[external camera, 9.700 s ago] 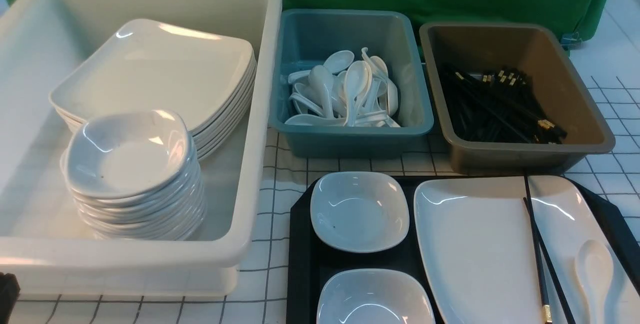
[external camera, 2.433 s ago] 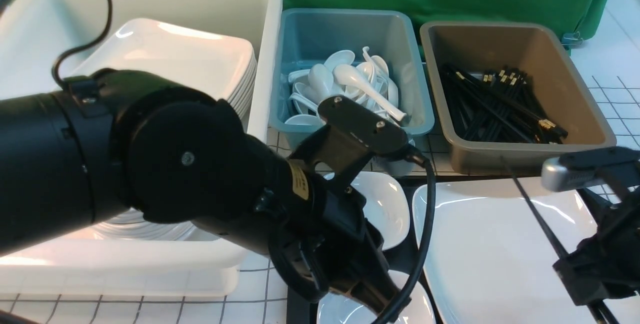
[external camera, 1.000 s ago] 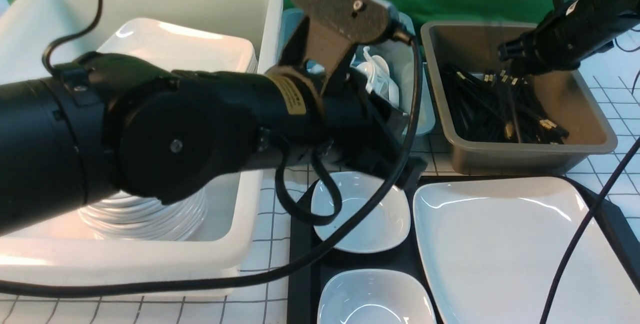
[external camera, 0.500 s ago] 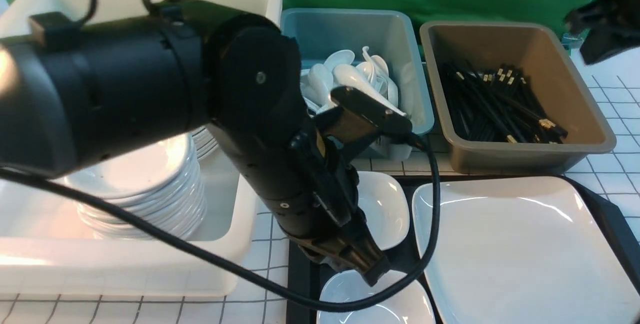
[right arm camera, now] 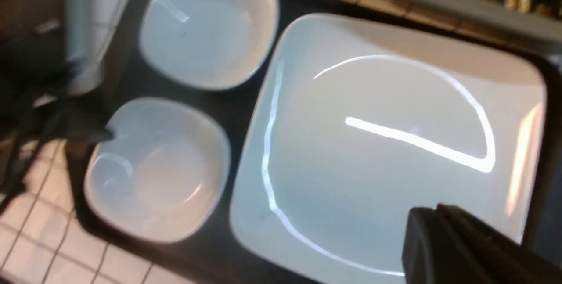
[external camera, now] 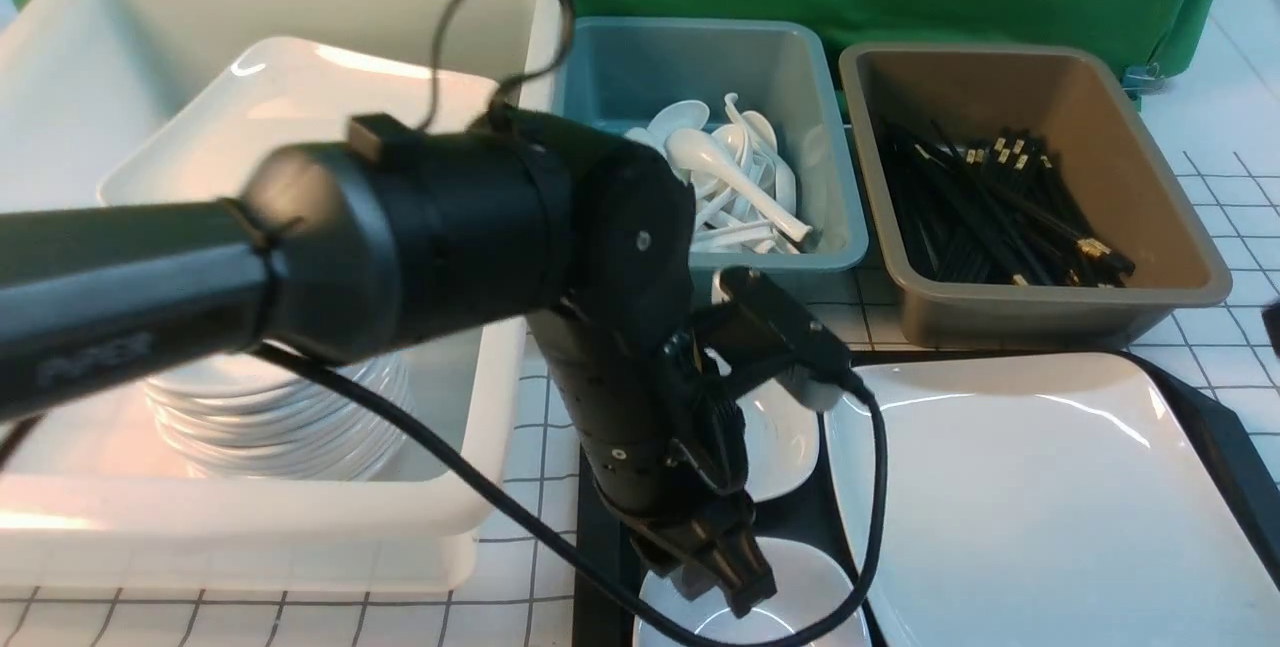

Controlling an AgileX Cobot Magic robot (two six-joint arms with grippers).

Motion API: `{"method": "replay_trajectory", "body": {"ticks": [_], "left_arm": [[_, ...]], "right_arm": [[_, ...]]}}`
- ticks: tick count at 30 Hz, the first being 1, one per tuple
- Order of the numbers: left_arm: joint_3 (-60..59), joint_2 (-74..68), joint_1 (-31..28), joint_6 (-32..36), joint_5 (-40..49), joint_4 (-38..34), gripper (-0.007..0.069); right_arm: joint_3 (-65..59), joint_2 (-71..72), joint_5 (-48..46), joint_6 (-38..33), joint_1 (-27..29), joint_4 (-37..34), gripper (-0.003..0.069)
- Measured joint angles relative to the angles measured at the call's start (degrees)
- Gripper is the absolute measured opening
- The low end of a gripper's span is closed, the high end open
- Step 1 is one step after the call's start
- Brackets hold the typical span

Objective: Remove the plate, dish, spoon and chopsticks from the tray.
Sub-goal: Use the left arm to grab a small plate from the dinner plate

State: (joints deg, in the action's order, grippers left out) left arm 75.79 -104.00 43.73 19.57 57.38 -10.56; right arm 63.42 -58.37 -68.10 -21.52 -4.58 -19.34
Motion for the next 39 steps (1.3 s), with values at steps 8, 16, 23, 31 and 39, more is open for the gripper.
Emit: {"method": "replay_trajectory", "body": {"ticks": [8,16,23,31,39], "left_arm": [[0.0,-4.5,0.0,0.9,-5.2,3.1,0.0468],[0.0,-8.0,0.0,0.9,-6.0,4.2,0.0501],[0.0,-9.0,0.0,1.0,-5.7,4.3,0.0391],[0.9,-8.3,0.0,0.9,-4.0,2.3,0.0151],[5.1,-7.6,0.0,0.2,5.6,2.7,0.0069]], "right_arm": [[-7.3,12.0,-1.6,-5.4,0.0,-5.9,0.0004],[-7.6,19.6,-1.6,-7.7,0.0,-8.1,0.0004],[-7.6,19.6,-1.8,-7.9,0.0,-8.2,0.0004],[-7.6,19.6,-1.8,-8.2,0.0,-8.3,0.0004],[-7.6,19.6,-1.2,-8.4,0.0,-9.2,0.0004]]}}
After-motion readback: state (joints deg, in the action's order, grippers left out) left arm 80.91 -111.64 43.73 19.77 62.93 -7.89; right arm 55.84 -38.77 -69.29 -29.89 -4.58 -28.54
